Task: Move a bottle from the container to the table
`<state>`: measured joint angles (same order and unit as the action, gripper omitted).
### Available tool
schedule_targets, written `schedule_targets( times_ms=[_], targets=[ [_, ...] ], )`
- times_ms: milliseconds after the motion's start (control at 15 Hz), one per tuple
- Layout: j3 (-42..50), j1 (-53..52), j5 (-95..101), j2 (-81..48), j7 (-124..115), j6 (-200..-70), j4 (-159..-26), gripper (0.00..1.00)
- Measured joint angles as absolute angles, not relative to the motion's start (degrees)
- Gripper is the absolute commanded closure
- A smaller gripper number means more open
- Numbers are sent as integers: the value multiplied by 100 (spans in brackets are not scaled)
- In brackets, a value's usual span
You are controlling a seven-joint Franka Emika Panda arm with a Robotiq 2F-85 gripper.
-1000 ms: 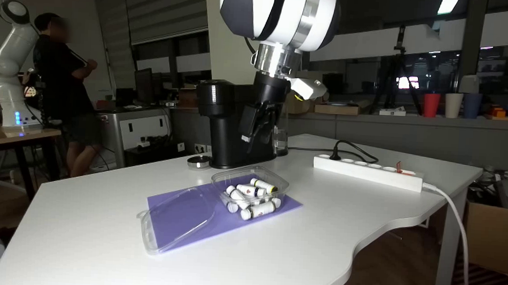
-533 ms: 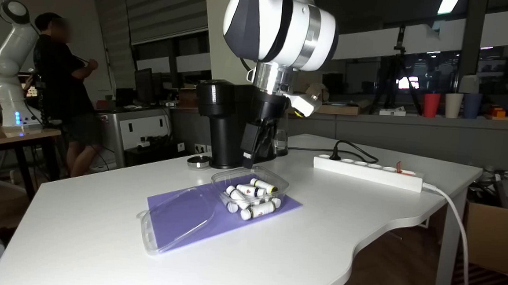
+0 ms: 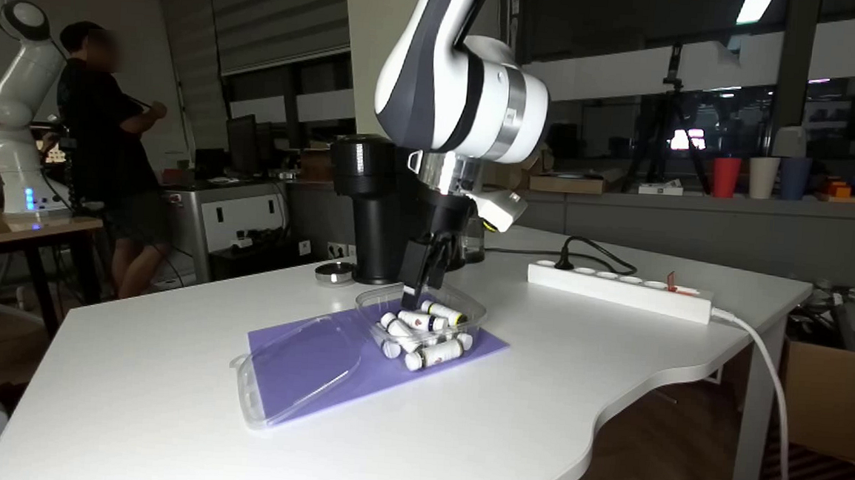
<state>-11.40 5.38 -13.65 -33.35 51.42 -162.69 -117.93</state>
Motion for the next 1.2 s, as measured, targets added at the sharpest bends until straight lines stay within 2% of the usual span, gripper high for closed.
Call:
schedule_targets(
  times_ms=[200, 600, 667, 733, 867, 933, 1067, 1200],
  targets=[
    [-1211, 624, -1198, -3667, 5048, -16215, -11516, 49],
    [-1286, 692, -954, -3961, 4838, -16121, -11146, 87],
    [-1307, 692, -918, -3977, 4803, -16099, -11118, 96],
    [-1321, 692, -891, -4000, 4769, -16094, -11092, 99],
    [-1345, 693, -877, -4044, 4731, -16090, -11058, 100],
    [-1354, 694, -875, -4063, 4724, -16088, -11043, 75],
    [-1365, 695, -855, -4090, 4709, -16063, -11019, 72],
    [-1370, 692, -776, -4093, 4649, -15988, -10994, 59]
  ],
)
